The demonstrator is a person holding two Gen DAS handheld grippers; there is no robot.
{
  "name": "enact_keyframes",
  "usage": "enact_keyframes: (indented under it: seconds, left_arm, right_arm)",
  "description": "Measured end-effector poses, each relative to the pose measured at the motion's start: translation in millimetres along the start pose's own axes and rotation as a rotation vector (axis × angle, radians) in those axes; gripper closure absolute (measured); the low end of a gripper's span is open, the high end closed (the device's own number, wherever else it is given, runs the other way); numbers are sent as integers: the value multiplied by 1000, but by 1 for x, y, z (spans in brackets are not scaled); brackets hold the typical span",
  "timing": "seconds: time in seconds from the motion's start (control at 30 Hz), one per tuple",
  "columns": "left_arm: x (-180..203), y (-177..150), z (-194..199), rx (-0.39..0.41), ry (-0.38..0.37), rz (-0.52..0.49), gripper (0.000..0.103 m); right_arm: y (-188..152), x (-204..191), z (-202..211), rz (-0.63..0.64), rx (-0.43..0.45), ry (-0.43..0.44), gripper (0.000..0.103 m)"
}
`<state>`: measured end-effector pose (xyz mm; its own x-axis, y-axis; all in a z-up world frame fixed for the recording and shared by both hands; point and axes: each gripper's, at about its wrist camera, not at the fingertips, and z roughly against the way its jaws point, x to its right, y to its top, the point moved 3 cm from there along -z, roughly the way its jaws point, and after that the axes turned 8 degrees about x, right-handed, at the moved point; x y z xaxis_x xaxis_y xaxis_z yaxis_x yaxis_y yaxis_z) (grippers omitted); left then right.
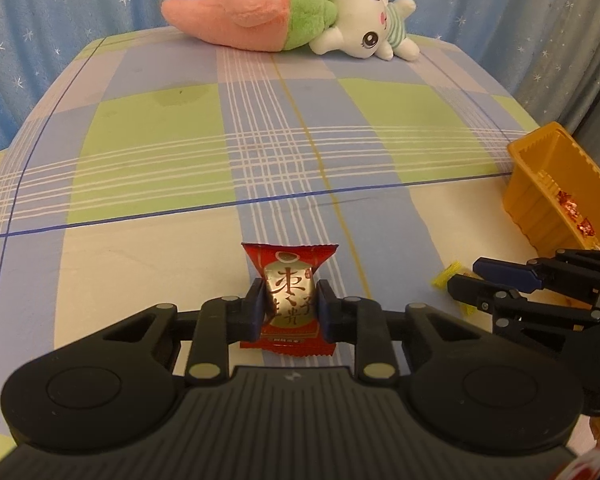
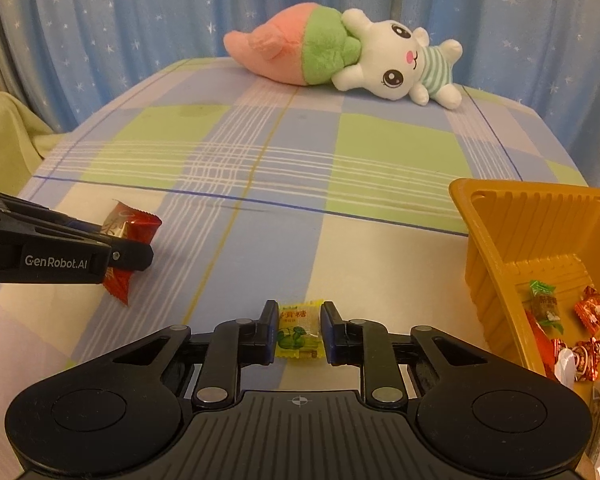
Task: Organize snacks
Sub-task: 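Carry the yellow candy and large red candy over the orange tray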
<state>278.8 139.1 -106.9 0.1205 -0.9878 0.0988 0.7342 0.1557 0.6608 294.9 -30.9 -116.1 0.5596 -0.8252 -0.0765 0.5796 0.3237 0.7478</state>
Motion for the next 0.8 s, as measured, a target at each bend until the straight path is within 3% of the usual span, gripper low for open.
enact_keyframes:
  seconds: [0.1, 0.2, 0.47, 0.67, 0.77, 0.8]
  left_arm:
    - [3, -1, 12, 14, -11, -6, 79]
    - [7, -2, 24, 28, -24, -13, 79]
    - [14, -14, 48, 42, -35, -16, 79]
    - [10, -24, 52, 26, -16, 2, 79]
    - [6, -26, 52, 24, -6, 11, 79]
    - [5, -26, 52, 24, -3, 13, 79]
  right_arm:
    - [1, -3, 10, -9, 14, 4, 81]
    - [1, -4, 21, -29, 22, 21, 101]
    - [-16, -3, 44, -93, 21, 41, 100]
    - [-35, 3, 44, -142, -31, 21, 94]
    - [-37, 7, 43, -198, -35, 27, 80]
    - [-37, 8, 42, -212, -31, 25, 70]
